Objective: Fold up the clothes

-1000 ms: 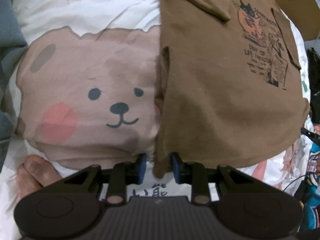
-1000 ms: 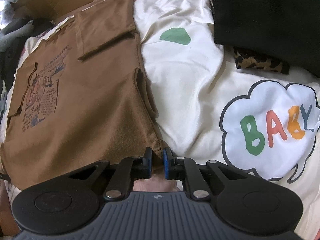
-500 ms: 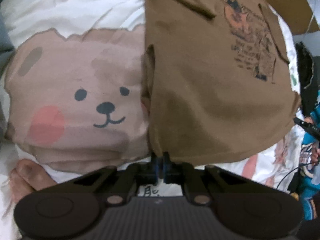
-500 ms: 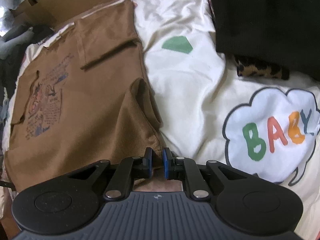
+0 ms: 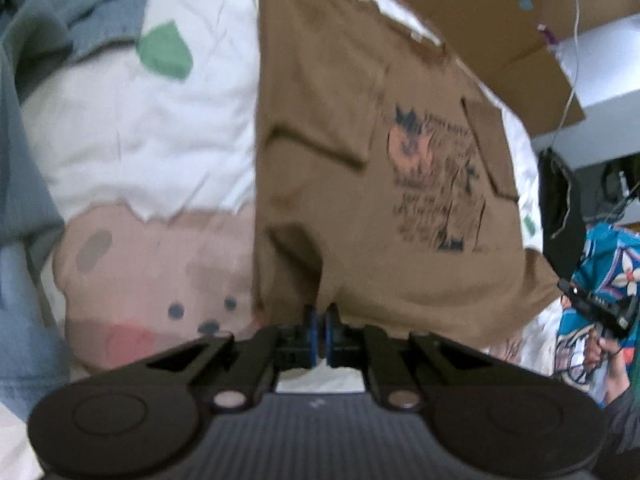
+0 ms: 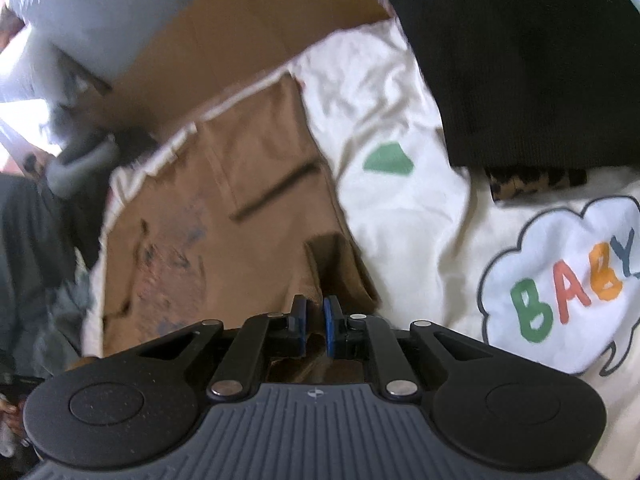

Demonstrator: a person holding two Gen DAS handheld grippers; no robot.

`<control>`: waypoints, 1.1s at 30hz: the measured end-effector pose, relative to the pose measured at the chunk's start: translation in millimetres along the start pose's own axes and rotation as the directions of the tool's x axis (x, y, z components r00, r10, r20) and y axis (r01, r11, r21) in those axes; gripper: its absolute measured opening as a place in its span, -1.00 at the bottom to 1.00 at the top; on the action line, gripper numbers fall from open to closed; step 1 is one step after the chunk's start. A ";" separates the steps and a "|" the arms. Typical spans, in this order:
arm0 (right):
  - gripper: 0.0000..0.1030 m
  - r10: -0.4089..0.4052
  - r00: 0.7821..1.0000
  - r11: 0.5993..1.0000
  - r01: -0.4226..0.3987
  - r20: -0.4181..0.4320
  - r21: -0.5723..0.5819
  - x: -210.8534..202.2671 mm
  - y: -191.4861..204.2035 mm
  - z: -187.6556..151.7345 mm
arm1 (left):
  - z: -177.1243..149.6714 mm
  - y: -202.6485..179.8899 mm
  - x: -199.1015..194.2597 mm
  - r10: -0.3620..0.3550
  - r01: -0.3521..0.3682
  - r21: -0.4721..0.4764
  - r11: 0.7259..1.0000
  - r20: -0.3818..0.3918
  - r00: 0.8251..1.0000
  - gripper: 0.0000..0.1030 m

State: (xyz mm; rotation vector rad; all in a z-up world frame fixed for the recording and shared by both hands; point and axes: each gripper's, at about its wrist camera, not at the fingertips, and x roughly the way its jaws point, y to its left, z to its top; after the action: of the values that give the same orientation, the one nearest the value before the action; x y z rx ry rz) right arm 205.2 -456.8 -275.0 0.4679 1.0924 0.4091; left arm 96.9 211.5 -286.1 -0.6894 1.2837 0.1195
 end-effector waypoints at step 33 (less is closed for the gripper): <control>-0.88 -0.074 0.996 0.992 0.068 0.058 0.106 99.0 0.0 81.4 | 86.9 31.8 25.6 0.121 -0.092 -0.264 0.960 0.096 0.988 -0.92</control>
State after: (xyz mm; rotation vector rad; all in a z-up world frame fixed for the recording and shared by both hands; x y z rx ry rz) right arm 319.3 -416.8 -317.5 0.5291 1.0703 0.2740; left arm 163.3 275.7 -312.2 -0.8250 1.2092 0.4154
